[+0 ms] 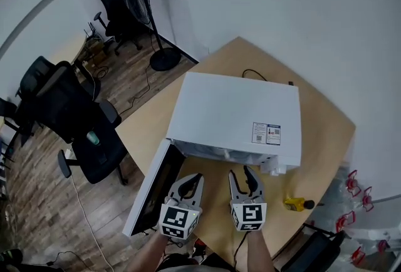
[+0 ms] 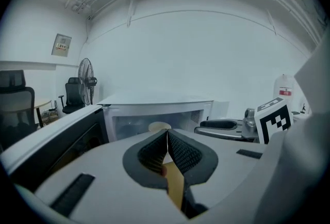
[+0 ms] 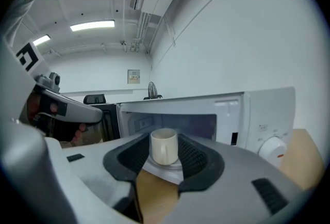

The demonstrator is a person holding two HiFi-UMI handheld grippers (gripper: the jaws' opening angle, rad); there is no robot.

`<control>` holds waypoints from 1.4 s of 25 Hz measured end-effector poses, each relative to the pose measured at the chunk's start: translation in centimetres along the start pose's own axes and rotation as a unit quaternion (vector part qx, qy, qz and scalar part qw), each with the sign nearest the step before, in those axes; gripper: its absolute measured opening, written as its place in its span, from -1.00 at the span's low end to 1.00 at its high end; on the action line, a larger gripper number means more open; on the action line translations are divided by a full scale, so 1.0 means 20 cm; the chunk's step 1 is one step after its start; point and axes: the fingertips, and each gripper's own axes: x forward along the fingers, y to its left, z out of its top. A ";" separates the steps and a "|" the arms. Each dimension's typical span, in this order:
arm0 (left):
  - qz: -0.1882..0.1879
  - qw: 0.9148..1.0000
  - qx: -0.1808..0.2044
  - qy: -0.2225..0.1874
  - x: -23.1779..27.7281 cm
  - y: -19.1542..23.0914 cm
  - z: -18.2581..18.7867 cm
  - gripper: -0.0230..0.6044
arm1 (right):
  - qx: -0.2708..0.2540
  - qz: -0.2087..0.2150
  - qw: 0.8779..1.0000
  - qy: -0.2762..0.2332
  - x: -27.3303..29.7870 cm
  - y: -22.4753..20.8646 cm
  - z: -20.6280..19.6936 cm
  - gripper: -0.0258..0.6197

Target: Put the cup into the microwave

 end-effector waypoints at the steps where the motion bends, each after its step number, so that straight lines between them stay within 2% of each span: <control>1: -0.002 1.000 0.003 -0.004 -0.02 -0.01 0.02 -0.85 | -0.001 -0.003 1.000 -0.002 -0.03 0.00 0.02 -0.36; 10: -0.026 0.998 0.029 -0.040 -0.25 -0.14 0.15 -0.85 | -0.017 -0.041 0.999 -0.020 -0.39 0.02 0.19 -0.50; 13: -0.033 0.998 0.035 -0.047 -0.34 -0.18 0.16 -0.85 | -0.022 -0.063 0.997 -0.034 -0.52 0.03 0.24 -0.66; 15: -0.035 0.997 0.036 -0.051 -0.40 -0.20 0.16 -0.85 | -0.027 -0.074 0.996 -0.038 -0.60 0.05 0.25 -0.68; 25: -0.048 0.996 0.045 -0.063 -0.69 -0.28 0.11 -0.85 | -0.036 -0.109 0.993 -0.034 -0.94 0.19 0.21 -0.80; 35: -0.048 0.995 0.052 -0.066 -0.91 -0.28 0.03 -0.85 | -0.038 -0.116 0.992 -0.030 -1.14 0.34 0.14 -0.85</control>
